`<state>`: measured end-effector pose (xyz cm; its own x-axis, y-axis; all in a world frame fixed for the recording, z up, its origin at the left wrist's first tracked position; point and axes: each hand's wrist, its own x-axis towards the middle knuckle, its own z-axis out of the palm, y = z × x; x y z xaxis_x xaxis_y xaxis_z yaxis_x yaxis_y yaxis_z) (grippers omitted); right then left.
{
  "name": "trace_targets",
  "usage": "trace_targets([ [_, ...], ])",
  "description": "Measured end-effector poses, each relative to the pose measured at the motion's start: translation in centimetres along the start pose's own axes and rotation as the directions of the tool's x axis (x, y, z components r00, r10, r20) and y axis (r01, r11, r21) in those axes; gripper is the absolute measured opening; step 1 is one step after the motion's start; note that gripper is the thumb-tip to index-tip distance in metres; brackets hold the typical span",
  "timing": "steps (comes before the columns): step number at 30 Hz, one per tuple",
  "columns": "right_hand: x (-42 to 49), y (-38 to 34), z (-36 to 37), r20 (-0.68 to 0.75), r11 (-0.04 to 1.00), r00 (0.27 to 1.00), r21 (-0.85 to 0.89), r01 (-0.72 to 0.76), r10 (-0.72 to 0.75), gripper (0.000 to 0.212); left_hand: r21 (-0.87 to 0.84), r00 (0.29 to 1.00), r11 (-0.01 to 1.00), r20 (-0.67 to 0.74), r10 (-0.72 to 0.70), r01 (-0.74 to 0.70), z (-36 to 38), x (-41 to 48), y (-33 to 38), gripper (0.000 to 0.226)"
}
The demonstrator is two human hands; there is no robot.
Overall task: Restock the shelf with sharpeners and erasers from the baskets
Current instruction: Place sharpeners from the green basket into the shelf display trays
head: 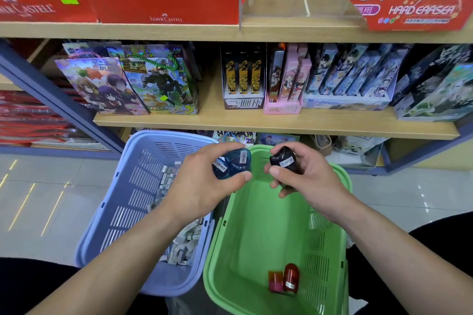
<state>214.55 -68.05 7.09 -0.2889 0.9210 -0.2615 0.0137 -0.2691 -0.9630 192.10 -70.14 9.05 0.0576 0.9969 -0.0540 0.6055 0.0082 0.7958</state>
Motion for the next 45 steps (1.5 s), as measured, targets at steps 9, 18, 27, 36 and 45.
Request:
trace_targets([
  [9,0.2,-2.9,2.3,0.019,0.968,0.999,-0.245,0.050,-0.047,0.041,-0.042,0.994,0.998,-0.103,0.047,-0.051,-2.9,0.3,1.3,0.045],
  [18,4.1,-8.8,6.4,0.102,0.986,0.984,0.099,0.137,-0.147,0.026,-0.083,0.939,0.992,-0.339,0.059,-0.092,-9.9,0.3,2.2,0.045],
  [27,5.2,-13.8,11.9,0.197,0.954,0.949,0.222,0.199,-0.244,0.054,-0.087,0.897,0.987,-0.433,0.086,-0.137,-13.9,0.0,2.9,0.044],
  [36,5.6,-17.8,14.5,0.184,0.928,0.917,-0.052,0.369,-0.355,0.036,-0.086,0.876,0.981,-0.468,0.117,-0.176,-18.8,1.0,3.6,0.039],
  [45,8.6,-20.9,16.4,0.255,0.876,0.871,-0.138,0.462,-0.419,0.017,-0.086,0.852,0.984,-0.516,0.090,-0.156,-21.6,0.5,0.8,0.037],
])
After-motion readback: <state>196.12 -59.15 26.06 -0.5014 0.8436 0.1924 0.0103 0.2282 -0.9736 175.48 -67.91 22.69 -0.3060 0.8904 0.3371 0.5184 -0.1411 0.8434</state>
